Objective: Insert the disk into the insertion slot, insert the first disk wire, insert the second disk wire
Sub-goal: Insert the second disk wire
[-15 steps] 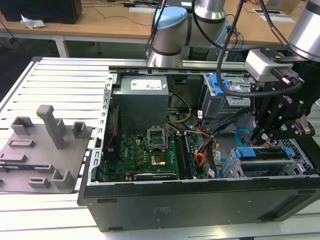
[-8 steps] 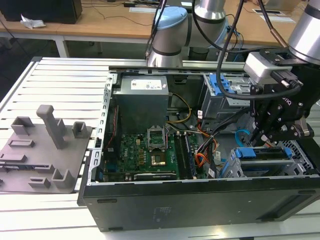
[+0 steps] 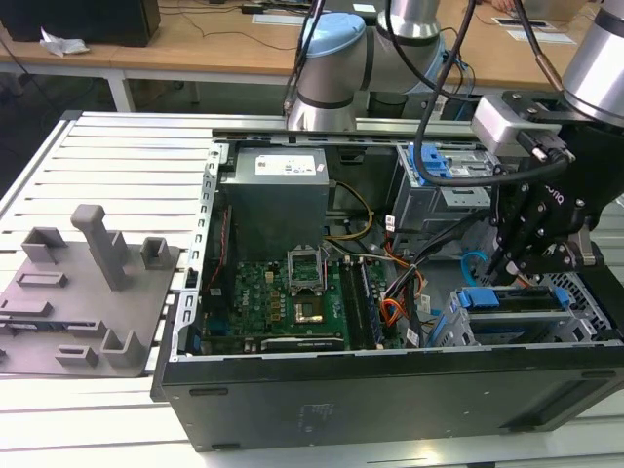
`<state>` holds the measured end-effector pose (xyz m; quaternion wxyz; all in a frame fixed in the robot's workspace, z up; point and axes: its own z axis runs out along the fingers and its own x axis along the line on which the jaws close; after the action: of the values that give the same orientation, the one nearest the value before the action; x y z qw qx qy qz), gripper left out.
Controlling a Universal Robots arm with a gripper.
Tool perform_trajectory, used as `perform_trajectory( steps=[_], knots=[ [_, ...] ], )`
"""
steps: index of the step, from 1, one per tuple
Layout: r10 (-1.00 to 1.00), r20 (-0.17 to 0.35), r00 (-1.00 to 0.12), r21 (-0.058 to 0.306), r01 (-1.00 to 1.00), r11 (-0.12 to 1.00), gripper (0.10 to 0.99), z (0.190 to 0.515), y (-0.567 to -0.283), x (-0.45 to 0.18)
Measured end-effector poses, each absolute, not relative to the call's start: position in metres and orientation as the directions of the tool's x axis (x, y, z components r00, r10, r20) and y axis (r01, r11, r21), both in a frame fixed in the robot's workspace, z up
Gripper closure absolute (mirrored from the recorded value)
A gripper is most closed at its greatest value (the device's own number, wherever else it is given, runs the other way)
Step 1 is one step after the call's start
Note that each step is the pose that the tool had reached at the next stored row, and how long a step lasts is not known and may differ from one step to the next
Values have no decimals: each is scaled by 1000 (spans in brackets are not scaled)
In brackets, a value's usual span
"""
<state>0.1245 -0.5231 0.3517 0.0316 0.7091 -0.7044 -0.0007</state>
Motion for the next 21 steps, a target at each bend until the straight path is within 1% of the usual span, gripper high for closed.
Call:
perform_trajectory(
  steps=[7,10,13,15,21],
  knots=[
    [-993,44,-110,46,-993,112,922,352,-523,124],
    [-978,44,-203,46,-978,205,922,351,-523,124],
    [-964,44,-263,46,-963,265,922,351,-523,124],
    [-959,44,-278,46,-959,280,922,351,-523,124],
    [-960,43,-277,46,-959,279,922,351,-523,125]
  ],
)
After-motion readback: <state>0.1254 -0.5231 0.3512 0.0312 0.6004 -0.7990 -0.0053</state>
